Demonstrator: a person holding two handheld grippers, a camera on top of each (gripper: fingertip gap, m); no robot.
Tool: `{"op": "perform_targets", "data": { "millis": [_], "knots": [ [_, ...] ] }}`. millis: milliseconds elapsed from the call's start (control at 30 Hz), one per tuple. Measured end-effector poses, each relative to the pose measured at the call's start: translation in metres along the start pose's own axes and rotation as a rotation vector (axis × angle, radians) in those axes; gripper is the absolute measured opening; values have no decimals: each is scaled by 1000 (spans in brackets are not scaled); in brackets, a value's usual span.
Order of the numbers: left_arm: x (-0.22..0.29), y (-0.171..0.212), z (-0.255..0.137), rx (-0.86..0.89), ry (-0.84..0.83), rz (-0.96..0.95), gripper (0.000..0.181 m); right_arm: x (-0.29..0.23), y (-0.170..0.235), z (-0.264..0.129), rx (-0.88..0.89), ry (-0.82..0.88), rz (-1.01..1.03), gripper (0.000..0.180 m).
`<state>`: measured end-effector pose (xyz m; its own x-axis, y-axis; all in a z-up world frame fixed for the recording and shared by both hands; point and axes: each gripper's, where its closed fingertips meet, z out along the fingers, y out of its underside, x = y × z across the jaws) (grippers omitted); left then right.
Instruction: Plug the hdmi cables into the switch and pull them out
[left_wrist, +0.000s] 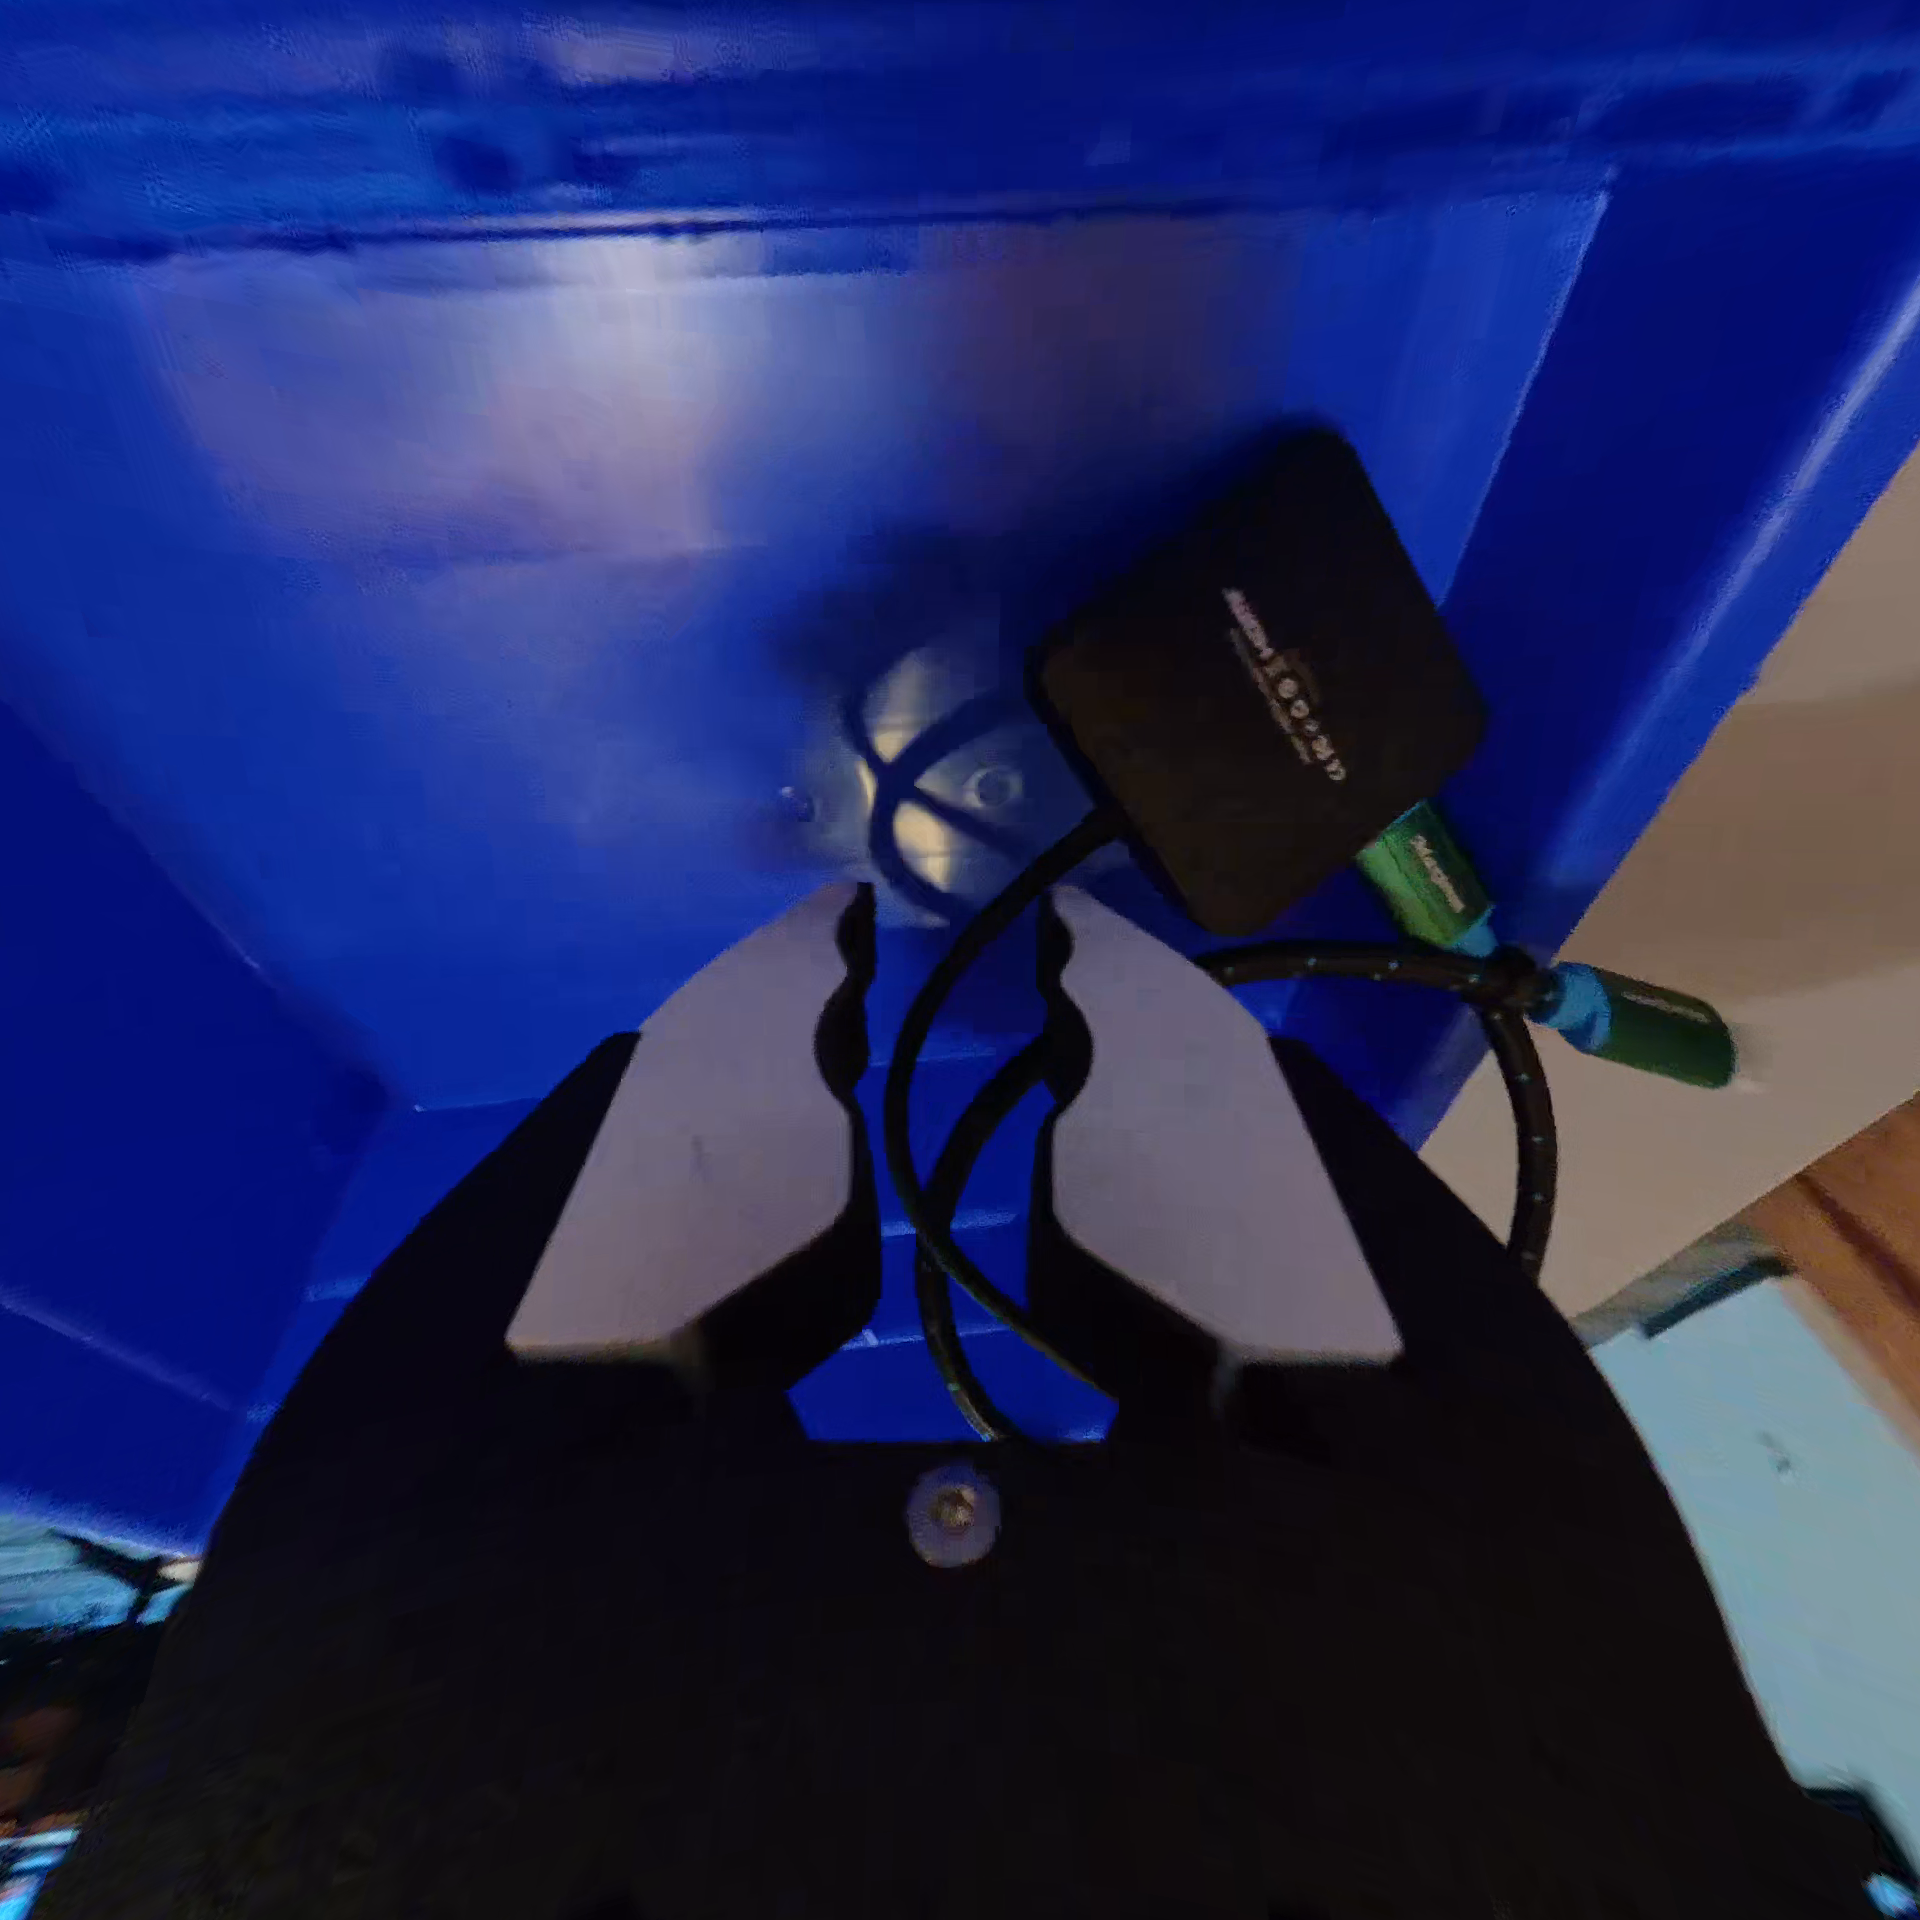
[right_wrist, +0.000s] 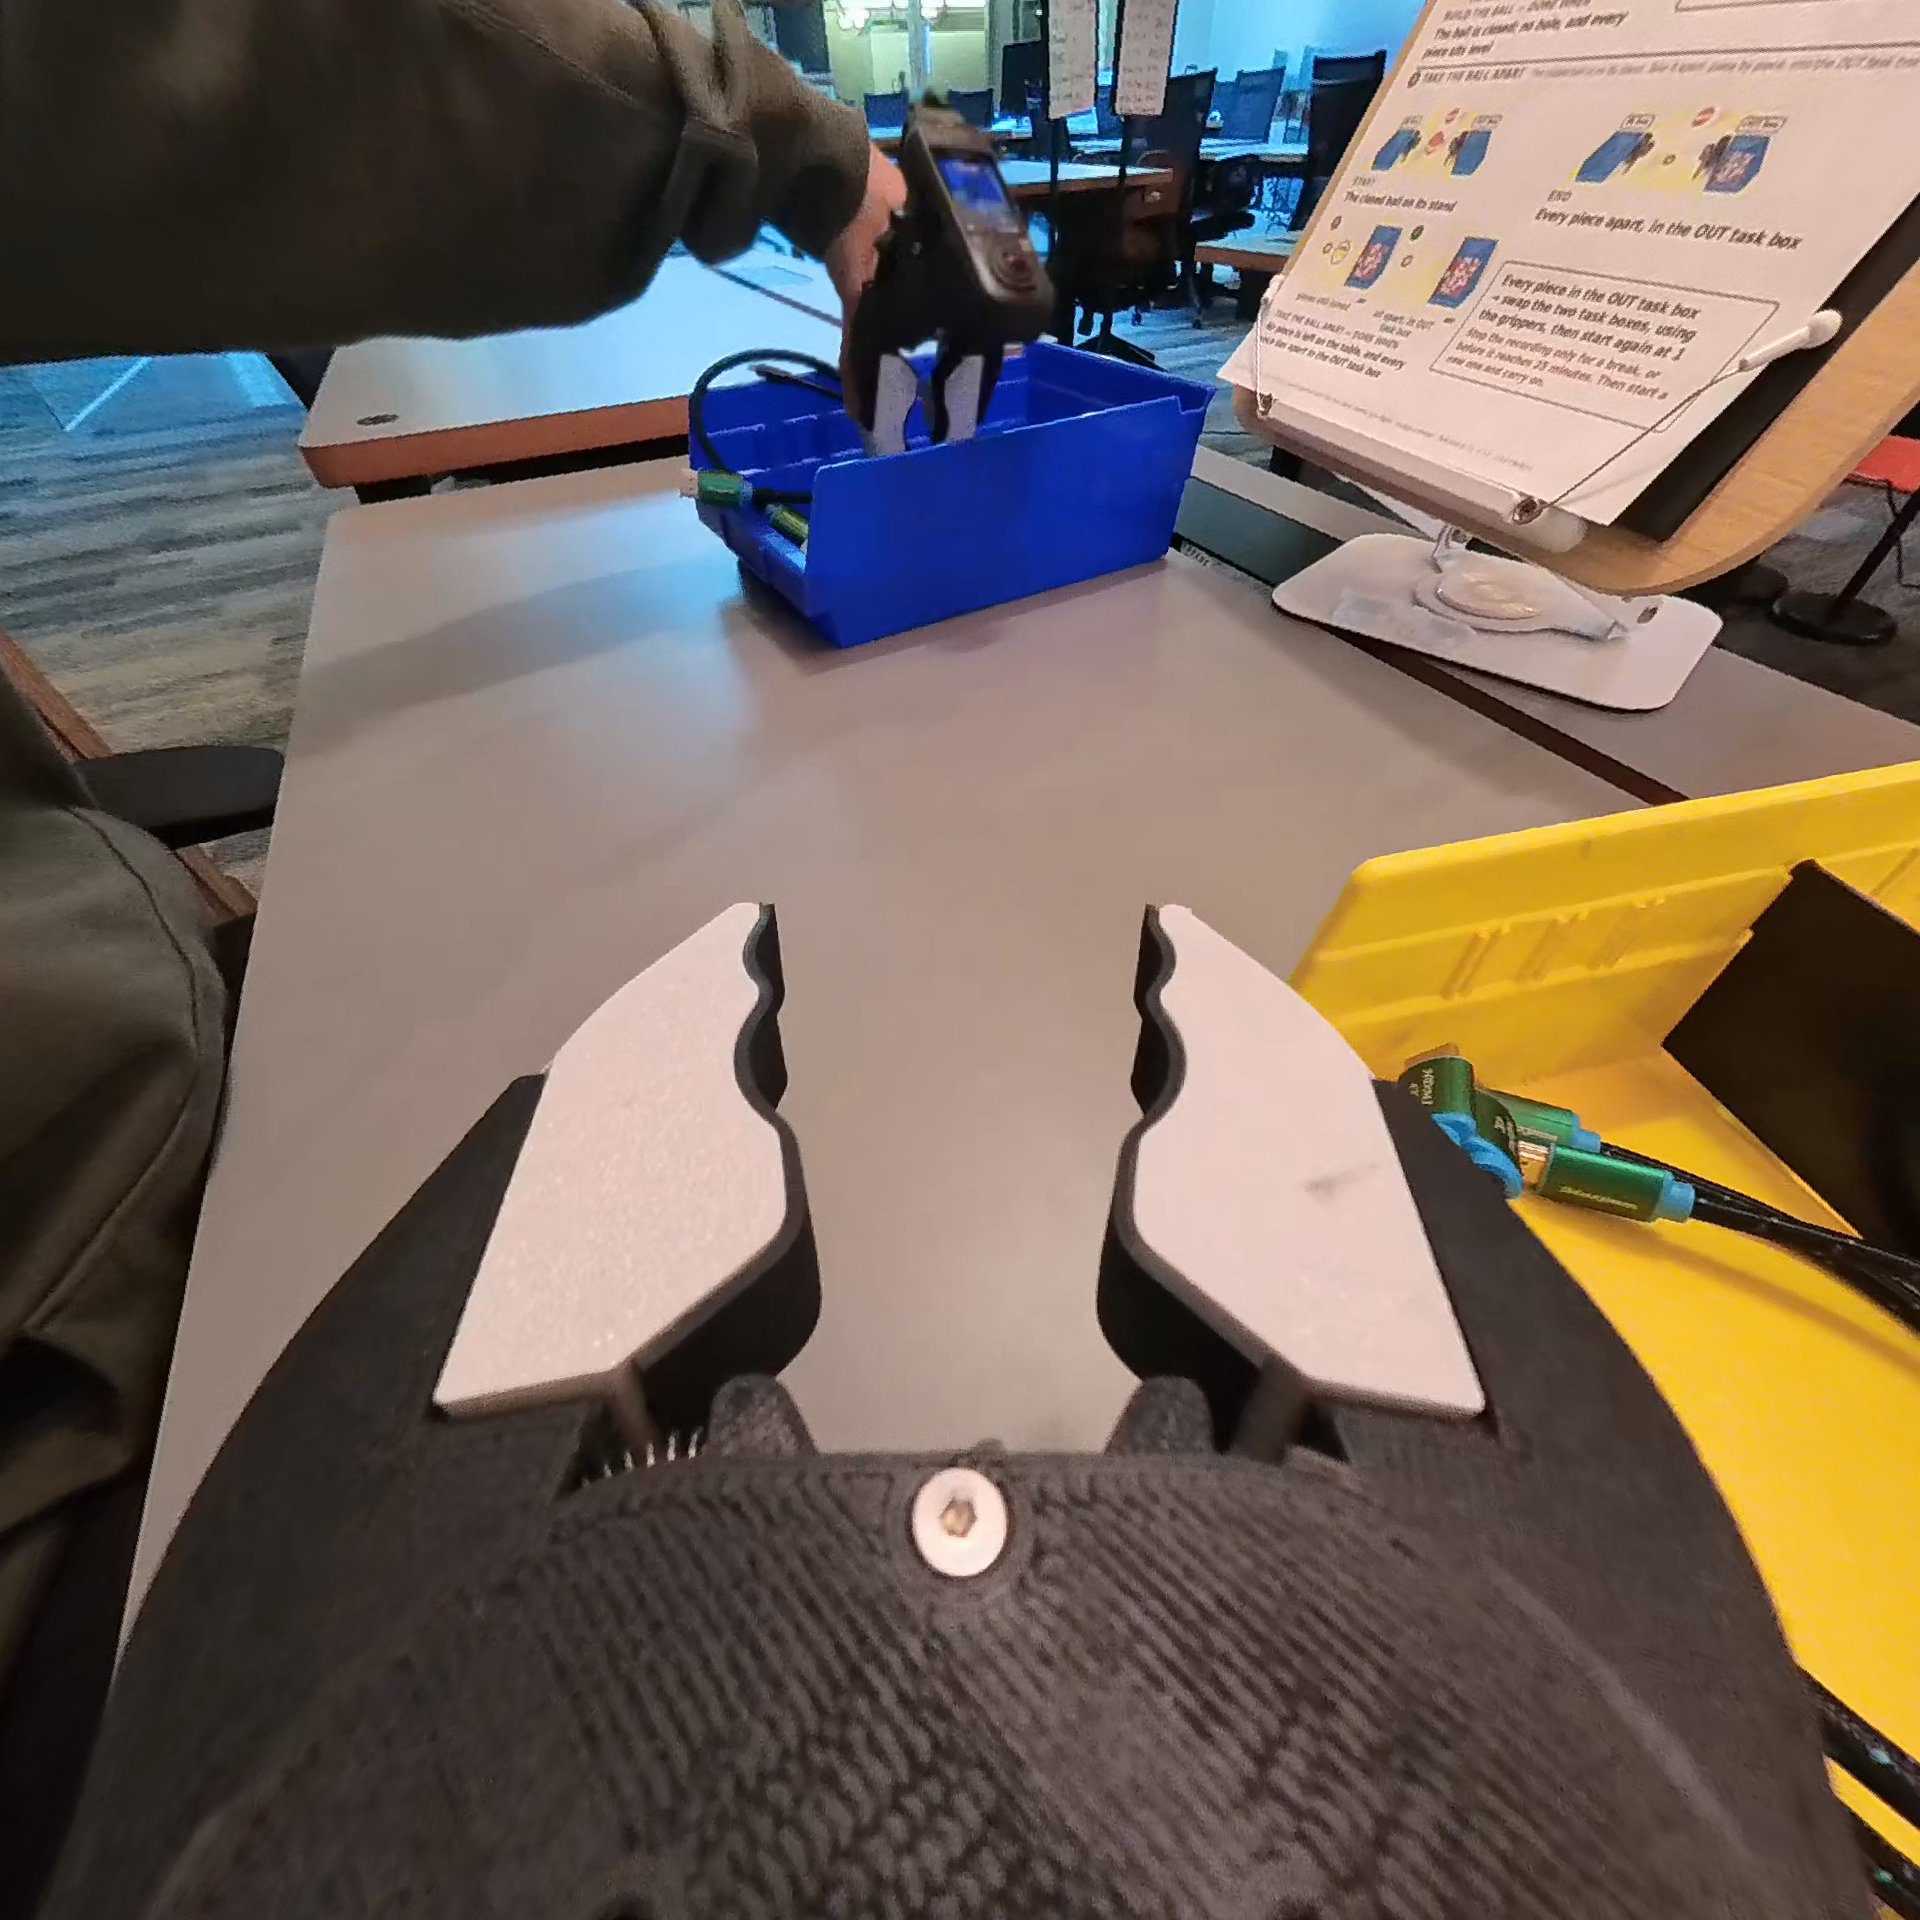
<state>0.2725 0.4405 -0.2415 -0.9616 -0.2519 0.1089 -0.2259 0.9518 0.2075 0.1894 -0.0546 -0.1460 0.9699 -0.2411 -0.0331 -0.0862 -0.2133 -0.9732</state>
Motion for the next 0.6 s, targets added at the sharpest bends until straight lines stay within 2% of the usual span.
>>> {"op": "perform_targets", "data": {
  "millis": [133, 233, 333, 400, 600],
  "knots": [
    [8, -5, 0, -37, -24, 96, 16, 1, 1, -1, -9, 6, -7, 66],
    [9, -2, -6, -89, -104, 155, 6, 1, 1, -1, -7, 9, -4, 66],
    [6, 5, -16, -141, -217, 148, 4, 0, -1, 0, -8, 11, -10, 66],
    [5, 9, -31, -129, -304, 91, 4, -2, -2, 2, -12, 13, -21, 66],
    [23, 15, -98, 97, -546, -210, 3, -4, -20, 11, 35, 58, -67, 65]
  ]
}}
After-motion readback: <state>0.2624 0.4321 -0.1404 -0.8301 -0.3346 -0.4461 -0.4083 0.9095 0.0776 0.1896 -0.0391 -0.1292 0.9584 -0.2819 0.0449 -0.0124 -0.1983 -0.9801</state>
